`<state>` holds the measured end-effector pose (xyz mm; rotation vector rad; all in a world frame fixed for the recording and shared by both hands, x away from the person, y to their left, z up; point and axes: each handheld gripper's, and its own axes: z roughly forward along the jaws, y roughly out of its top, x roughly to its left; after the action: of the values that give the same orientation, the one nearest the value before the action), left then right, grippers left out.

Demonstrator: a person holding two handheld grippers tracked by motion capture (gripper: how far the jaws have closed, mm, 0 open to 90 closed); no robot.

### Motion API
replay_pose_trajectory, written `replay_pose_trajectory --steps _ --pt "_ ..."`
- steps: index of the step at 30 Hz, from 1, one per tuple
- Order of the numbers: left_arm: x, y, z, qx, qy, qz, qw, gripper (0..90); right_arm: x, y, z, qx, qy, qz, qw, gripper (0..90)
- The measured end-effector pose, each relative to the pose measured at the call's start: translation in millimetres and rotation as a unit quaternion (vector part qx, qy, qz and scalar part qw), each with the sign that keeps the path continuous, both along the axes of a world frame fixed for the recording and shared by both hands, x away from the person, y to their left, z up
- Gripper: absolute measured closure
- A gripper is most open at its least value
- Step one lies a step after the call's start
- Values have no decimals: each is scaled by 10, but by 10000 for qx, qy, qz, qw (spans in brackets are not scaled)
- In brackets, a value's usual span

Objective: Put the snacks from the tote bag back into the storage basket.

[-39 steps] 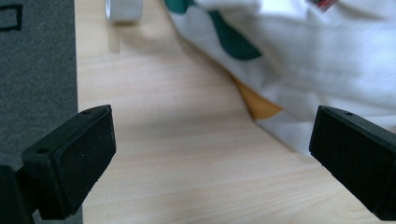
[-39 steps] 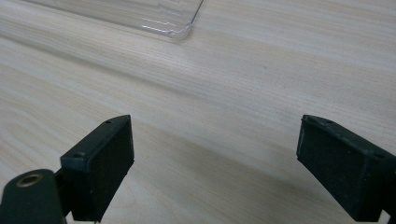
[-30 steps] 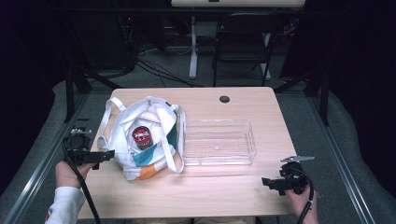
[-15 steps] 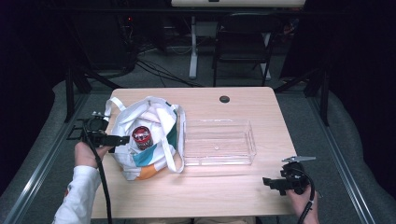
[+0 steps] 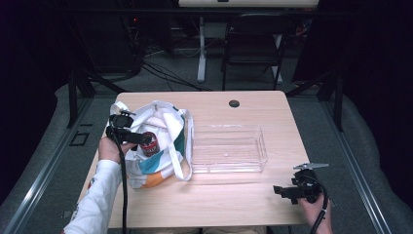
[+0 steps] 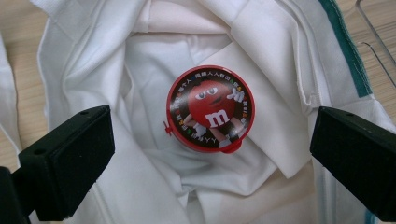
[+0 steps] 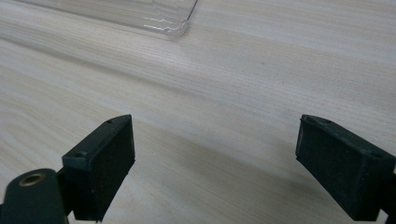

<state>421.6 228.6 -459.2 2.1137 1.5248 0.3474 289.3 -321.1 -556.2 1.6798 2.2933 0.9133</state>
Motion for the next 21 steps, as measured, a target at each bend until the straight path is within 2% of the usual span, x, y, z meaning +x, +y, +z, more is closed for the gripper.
replay_pose_trajectory --steps 11,21 --pt "186 -125 -161 101 175 -102 9997 1 -3 3 0 0 -15 21 10000 115" --pt "320 -139 -299 160 364 -85 9992 2 2 4 -3 -5 3 37 10000 115"
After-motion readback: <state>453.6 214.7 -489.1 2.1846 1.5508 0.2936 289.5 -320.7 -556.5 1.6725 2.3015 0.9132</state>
